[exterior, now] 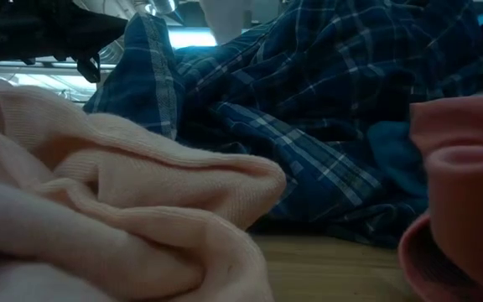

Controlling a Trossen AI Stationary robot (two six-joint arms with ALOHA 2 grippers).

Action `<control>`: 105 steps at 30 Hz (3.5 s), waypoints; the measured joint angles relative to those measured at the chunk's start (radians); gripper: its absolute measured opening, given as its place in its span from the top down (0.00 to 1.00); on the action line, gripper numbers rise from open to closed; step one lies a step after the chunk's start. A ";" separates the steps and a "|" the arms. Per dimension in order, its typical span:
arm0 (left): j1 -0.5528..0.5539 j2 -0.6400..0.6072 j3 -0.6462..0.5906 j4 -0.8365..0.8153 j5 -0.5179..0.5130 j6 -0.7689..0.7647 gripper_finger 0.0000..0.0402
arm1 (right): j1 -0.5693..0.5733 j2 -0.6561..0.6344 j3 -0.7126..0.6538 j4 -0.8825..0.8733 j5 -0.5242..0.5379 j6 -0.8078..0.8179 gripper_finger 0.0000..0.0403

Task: Sort clothes
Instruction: Put the white underwear into the white bin, then put the light pink underwear into the white bin

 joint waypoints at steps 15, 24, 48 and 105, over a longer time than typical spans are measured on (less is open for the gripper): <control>0.000 0.000 0.000 0.003 -0.006 0.025 1.00 | -0.193 0.024 -0.281 0.145 -0.111 0.048 0.96; 0.000 0.000 0.000 0.003 -0.006 0.025 1.00 | -0.192 0.038 -0.412 0.237 -0.074 0.158 0.95; 0.001 0.000 0.000 0.002 -0.006 0.019 1.00 | 0.059 -0.032 -0.410 0.248 -0.041 0.014 0.40; 0.001 0.000 0.000 -0.029 -0.006 -0.065 1.00 | 0.711 0.502 -0.411 0.394 -0.094 0.757 0.40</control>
